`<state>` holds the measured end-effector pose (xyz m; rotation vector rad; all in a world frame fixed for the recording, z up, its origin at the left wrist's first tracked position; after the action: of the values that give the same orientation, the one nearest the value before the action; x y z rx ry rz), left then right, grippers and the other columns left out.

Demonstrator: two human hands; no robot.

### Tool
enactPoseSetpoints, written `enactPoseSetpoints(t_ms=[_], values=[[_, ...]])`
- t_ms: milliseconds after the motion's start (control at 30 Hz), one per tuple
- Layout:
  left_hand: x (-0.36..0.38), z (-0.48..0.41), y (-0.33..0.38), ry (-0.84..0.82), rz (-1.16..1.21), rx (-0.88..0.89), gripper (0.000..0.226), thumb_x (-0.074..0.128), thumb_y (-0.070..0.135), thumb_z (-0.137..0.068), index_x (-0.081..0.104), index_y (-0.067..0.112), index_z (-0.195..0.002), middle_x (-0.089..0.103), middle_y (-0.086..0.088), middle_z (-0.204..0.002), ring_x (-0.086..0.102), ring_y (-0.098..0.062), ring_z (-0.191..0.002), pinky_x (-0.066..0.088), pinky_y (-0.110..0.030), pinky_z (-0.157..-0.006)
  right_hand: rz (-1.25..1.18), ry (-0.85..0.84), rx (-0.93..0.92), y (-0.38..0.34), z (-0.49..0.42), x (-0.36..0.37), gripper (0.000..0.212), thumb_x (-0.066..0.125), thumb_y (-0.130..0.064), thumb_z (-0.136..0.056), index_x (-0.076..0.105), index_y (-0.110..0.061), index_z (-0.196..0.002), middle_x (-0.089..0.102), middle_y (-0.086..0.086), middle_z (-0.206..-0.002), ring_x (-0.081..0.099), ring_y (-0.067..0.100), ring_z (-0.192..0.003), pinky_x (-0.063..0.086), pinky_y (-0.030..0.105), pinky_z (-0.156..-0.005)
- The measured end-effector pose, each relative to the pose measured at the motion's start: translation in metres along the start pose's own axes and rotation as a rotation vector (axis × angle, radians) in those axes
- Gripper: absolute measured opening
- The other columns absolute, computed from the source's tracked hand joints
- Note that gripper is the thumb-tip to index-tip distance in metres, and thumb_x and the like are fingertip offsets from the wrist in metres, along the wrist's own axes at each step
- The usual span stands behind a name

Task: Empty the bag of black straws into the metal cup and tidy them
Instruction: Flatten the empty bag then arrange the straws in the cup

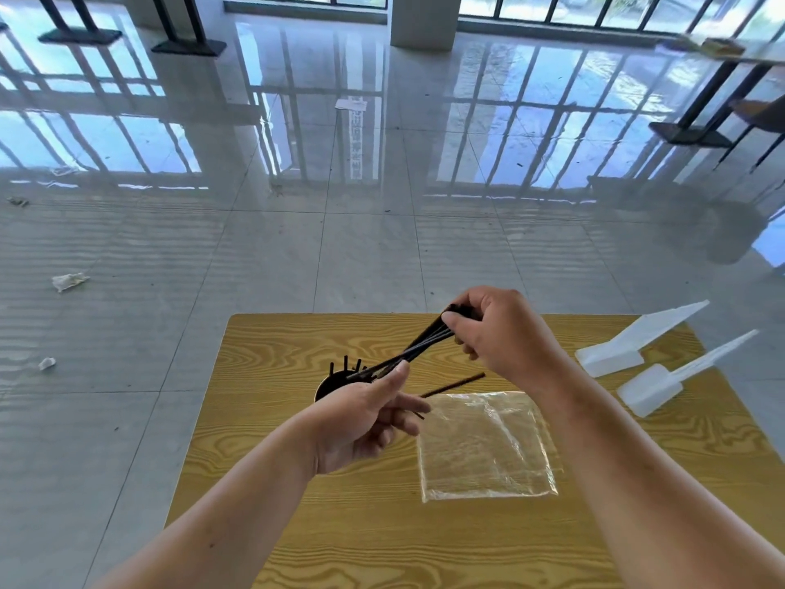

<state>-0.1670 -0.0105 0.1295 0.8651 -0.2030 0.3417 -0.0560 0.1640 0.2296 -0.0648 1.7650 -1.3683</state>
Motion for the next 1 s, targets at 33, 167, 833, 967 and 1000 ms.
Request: enactPoseSetpoints(t_ms=[33,167,833,967,1000], values=[[0.006,-0.001,0.002,-0.017,0.082,-0.001,0.083,0.059,0.08,-0.079,0.077,0.011,-0.121,0.075,-0.006,-0.097,0.056,-0.007,-0.06,0.046,-0.02,-0.048,-0.055,0.006,0.014,0.004,0.001,0.0,0.013,0.075,-0.019,-0.098,0.076,-0.025,-0.086,0.074,0.001,-0.065,0.066,0.017,-0.053,0.06,0.038,-0.055],[0.014,-0.006,0.01,0.056,0.382,0.049,0.091,0.055,0.08,-0.08,0.061,0.007,-0.134,0.074,-0.011,-0.105,0.061,-0.009,-0.062,0.058,-0.021,-0.053,-0.233,-0.012,0.036,0.017,0.01,0.006,0.013,0.074,-0.014,-0.099,0.079,-0.019,-0.088,0.075,0.006,-0.068,0.068,0.017,-0.057,0.06,0.032,-0.056],[-0.051,0.056,0.106,0.809,-0.857,0.709,0.045,0.044,0.051,-0.102,0.067,0.019,-0.08,0.063,-0.003,-0.06,0.058,-0.016,-0.052,0.047,-0.038,-0.052,-0.269,-0.254,0.19,0.048,0.02,0.101,0.019,0.074,-0.039,-0.096,0.066,-0.04,-0.113,0.067,-0.005,-0.086,0.064,0.011,-0.07,0.062,0.038,-0.068],[-0.058,0.047,0.089,0.816,-0.981,0.674,0.05,0.04,0.058,-0.099,0.06,0.02,-0.073,0.06,0.002,-0.058,0.057,-0.012,-0.051,0.045,-0.036,-0.049,-0.223,-0.236,0.167,0.051,0.021,0.105,0.015,0.071,-0.04,-0.097,0.066,-0.041,-0.111,0.068,-0.003,-0.081,0.064,0.008,-0.066,0.058,0.029,-0.063],[-0.061,0.042,0.081,0.813,-0.971,0.667,0.048,0.042,0.057,-0.1,0.056,0.022,-0.069,0.058,0.003,-0.056,0.055,-0.011,-0.05,0.043,-0.034,-0.048,-0.21,-0.229,0.161,0.052,0.022,0.105,0.014,0.071,-0.04,-0.098,0.066,-0.04,-0.111,0.069,0.003,-0.083,0.063,0.009,-0.067,0.058,0.03,-0.064]])
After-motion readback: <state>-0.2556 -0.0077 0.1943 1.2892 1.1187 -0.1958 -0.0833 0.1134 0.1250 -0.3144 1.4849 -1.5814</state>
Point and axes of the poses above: each hand's wrist, its own z-axis away from the middle knuckle, its own x-axis out of the palm, y = z × x, the point moved 6 cm from there along -z, towards the middle knuckle
